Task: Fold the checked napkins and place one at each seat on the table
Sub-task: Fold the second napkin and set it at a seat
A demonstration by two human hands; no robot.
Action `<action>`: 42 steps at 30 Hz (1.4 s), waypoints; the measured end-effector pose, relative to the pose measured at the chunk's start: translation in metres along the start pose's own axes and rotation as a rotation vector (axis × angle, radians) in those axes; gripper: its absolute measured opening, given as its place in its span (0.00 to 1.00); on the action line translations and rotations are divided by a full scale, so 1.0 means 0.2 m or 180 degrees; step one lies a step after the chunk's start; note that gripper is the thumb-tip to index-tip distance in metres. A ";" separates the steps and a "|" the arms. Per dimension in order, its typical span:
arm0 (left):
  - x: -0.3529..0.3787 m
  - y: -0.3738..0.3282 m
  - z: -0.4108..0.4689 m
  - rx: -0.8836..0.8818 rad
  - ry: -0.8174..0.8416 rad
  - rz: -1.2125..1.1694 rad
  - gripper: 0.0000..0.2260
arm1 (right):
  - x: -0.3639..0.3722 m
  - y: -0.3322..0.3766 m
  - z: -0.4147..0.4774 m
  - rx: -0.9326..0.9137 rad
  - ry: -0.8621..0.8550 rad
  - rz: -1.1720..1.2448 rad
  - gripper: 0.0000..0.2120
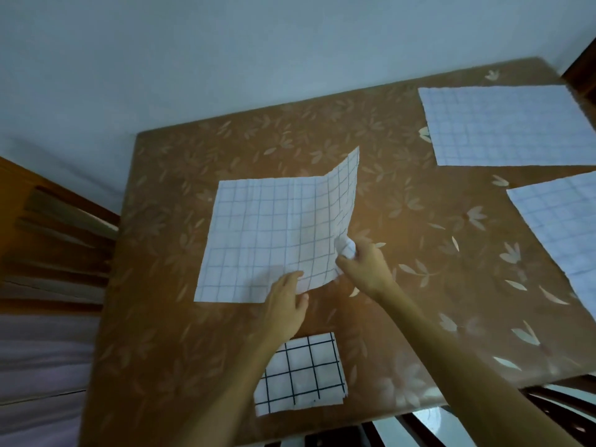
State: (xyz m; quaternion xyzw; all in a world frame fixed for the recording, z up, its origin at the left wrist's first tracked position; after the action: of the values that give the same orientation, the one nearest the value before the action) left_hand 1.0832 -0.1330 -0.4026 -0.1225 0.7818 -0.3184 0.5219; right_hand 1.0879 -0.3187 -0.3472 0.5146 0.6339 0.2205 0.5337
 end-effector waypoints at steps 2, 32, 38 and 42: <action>-0.09 -0.04 -0.02 0.0010 -0.0142 -0.0088 0.21 | -0.07 0.12 -0.06 -0.0294 -0.0021 0.0083 0.11; -0.82 -0.72 -0.43 0.0496 0.0707 -0.2232 0.38 | -1.14 1.18 -1.20 -0.1968 -0.1338 0.1316 0.22; -1.00 -0.85 -0.46 0.1005 -0.0180 -0.2634 0.15 | -1.15 1.06 -1.12 -0.1029 -0.1563 0.0655 0.26; -1.15 -0.86 -0.51 0.1156 -0.0766 -0.2553 0.06 | -1.00 0.81 -1.03 -0.0528 -0.1184 0.0315 0.11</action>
State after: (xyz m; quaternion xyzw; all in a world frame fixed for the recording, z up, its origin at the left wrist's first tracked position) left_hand 1.0654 -0.1073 -0.0999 -0.3582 0.5378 -0.6109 0.4575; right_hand 0.9488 -0.3793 -0.0549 0.5312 0.4780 0.1990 0.6706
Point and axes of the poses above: each hand's wrist, its own z-axis towards the middle knuckle, its own x-axis out of the palm, y = z × x, the point moved 3 cm from there along z, towards the middle knuckle, and after that the axes turned 5 degrees about x, right-handed, at the moved point
